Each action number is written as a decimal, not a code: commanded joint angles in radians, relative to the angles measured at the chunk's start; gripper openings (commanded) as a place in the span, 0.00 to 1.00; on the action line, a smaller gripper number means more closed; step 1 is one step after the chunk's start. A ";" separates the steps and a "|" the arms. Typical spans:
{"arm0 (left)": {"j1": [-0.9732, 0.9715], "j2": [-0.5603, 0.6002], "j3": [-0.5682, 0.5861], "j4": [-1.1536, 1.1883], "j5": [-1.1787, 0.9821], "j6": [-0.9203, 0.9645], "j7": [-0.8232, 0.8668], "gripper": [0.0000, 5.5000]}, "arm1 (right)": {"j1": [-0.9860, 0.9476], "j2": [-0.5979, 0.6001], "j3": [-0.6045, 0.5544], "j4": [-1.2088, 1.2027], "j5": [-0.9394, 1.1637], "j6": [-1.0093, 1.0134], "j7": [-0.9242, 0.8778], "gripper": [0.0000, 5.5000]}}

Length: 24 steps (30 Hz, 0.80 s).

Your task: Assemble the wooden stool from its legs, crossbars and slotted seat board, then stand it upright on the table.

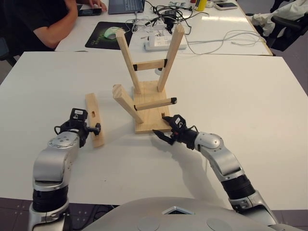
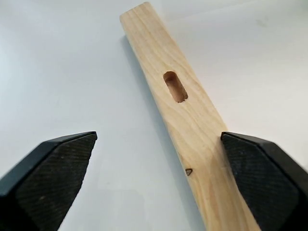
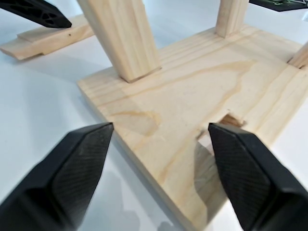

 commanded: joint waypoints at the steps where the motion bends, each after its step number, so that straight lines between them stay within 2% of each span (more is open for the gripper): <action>1: -0.030 0.024 0.002 -0.004 0.007 0.046 -0.018 0.87 | 0.048 -0.008 0.013 0.030 -0.007 0.044 -0.006 0.66; 6: -0.077 -0.066 -0.003 -0.056 0.013 0.107 0.016 0.87 | 0.047 -0.005 0.020 0.039 -0.009 0.040 0.001 0.66; 11: -0.045 -0.086 0.020 -0.049 0.026 0.108 0.023 0.87 | 0.042 -0.012 0.021 0.036 -0.005 0.044 0.010 0.66; 24: 0.102 -0.220 0.076 0.134 -0.007 -0.043 -0.022 0.87 | 0.014 -0.035 0.022 0.040 0.000 0.052 0.042 0.66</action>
